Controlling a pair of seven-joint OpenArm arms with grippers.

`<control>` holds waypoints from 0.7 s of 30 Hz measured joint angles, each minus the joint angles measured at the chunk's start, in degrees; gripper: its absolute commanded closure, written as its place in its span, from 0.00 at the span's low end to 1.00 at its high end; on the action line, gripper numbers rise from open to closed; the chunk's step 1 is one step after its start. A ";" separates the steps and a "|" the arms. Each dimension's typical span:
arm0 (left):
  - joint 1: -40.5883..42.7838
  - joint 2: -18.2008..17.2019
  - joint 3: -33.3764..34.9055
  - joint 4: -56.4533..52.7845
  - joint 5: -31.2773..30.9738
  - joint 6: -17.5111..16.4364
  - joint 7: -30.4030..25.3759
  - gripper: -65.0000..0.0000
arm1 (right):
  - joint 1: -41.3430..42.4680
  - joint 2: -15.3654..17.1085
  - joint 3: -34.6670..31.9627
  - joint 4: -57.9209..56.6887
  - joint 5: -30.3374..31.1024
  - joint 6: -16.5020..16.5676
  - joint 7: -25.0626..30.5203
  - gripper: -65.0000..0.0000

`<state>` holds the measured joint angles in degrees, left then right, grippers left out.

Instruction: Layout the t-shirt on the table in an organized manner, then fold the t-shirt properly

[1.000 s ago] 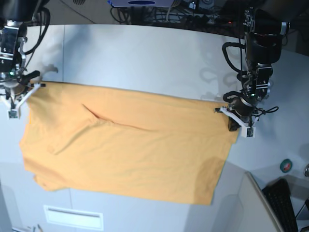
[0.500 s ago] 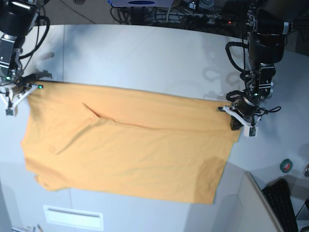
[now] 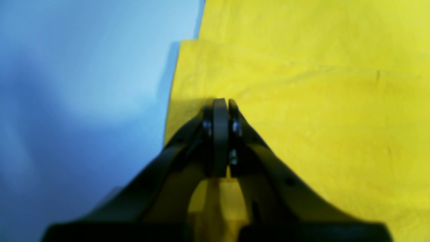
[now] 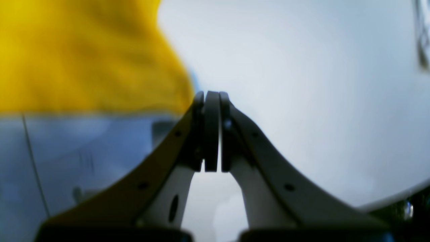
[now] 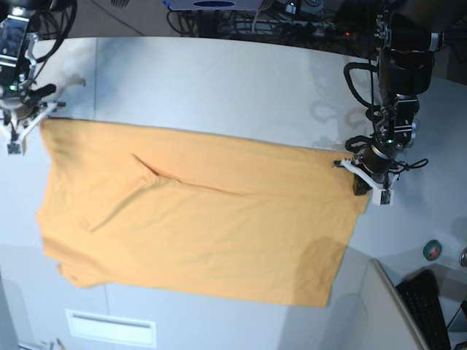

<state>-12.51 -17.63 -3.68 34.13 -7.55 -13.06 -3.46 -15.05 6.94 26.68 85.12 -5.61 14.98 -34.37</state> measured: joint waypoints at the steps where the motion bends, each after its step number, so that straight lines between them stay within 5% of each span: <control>1: 0.00 0.02 0.00 0.00 0.00 0.24 -0.02 1.00 | -0.63 -0.76 0.00 -0.07 -0.02 0.02 -0.24 0.79; 4: 0.00 0.02 0.02 0.00 0.00 0.24 -0.02 1.00 | -1.46 -2.05 -0.04 -1.14 0.24 0.02 2.62 0.51; 6: 0.00 0.00 0.11 0.00 -0.02 0.15 -0.04 1.00 | -1.33 -2.60 -0.04 -2.80 0.46 0.04 4.61 0.41; 13: 0.00 0.00 0.20 0.00 0.00 0.31 -0.04 1.00 | 0.85 -2.21 0.00 -7.78 0.68 -0.09 8.04 0.43; 21: 0.00 0.02 0.02 0.00 0.00 0.28 -0.02 1.00 | 2.89 0.31 -0.04 -12.46 1.27 0.07 11.13 0.64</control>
<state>-12.51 -17.61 -3.66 34.13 -7.55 -12.78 -3.49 -12.16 7.25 26.63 72.66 -4.34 15.05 -23.24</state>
